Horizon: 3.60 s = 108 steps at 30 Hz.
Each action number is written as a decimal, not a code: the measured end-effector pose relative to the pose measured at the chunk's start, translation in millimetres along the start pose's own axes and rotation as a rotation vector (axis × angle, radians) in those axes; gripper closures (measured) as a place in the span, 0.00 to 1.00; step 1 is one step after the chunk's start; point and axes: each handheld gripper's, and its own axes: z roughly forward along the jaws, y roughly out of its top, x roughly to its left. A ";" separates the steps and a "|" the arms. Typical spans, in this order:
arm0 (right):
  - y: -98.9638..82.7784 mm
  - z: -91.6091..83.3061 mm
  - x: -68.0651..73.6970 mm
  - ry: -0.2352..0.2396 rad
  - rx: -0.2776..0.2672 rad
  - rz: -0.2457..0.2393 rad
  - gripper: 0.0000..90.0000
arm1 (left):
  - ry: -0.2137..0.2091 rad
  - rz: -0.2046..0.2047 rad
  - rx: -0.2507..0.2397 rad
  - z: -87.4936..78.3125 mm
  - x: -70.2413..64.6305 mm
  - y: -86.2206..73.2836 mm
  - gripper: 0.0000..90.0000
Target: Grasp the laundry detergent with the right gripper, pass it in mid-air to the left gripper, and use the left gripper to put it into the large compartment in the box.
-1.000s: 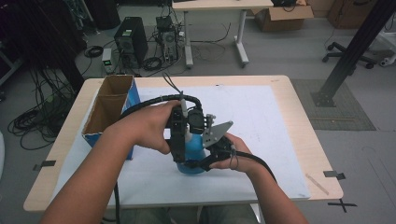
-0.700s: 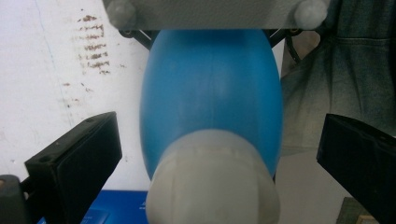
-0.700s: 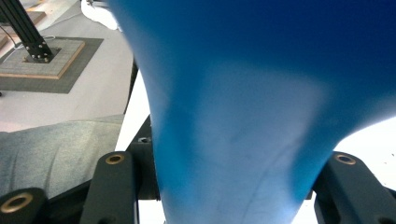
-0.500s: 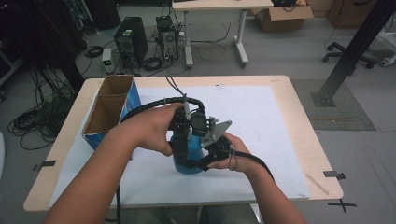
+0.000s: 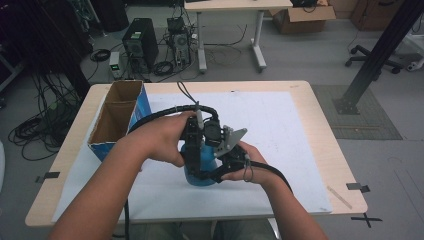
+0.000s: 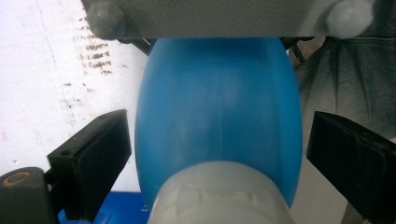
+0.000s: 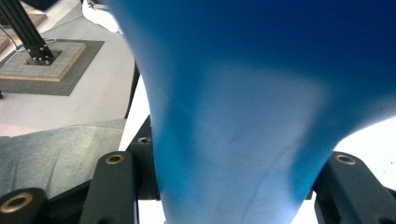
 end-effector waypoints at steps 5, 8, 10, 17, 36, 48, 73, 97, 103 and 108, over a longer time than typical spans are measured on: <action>1.0 -0.5 -0.3 -0.002 -0.002 -0.006 0.50 | 0.000 -0.005 -0.005 0.6 0.1 0.1 0.13; 1.1 -0.6 -0.5 -0.003 -0.002 -0.007 0.50 | 0.001 -0.002 -0.007 0.7 0.0 0.5 0.16; 1.3 -0.5 -0.5 -0.004 -0.001 -0.006 0.50 | 0.002 0.000 -0.008 1.1 0.3 1.0 0.18; 1.8 0.2 -0.2 -0.001 -0.001 -0.010 0.50 | 0.003 0.001 -0.007 1.1 0.5 1.8 0.21; 2.1 2.1 0.2 -0.011 0.003 -0.010 0.50 | 0.012 0.011 -0.002 3.0 0.5 2.0 0.40; 3.1 2.7 1.1 -0.020 0.022 -0.010 0.50 | 0.038 0.006 -0.009 4.4 -1.5 1.3 0.43; -9.0 -5.9 -3.0 -0.076 -0.030 0.060 0.19 | 0.044 -0.022 0.013 -1.5 3.5 2.3 0.43; -21.6 -66.9 -11.8 -0.192 0.102 0.081 0.03 | -0.010 -0.201 0.025 -20.3 30.0 1.5 0.43; -32.0 -94.7 -15.4 -0.244 0.158 0.100 0.03 | -0.035 -0.407 0.047 -29.1 47.5 -7.9 0.43; -38.1 -113.2 -18.3 -0.284 0.187 0.122 0.03 | -0.042 -0.577 0.056 -37.4 63.6 -22.2 0.43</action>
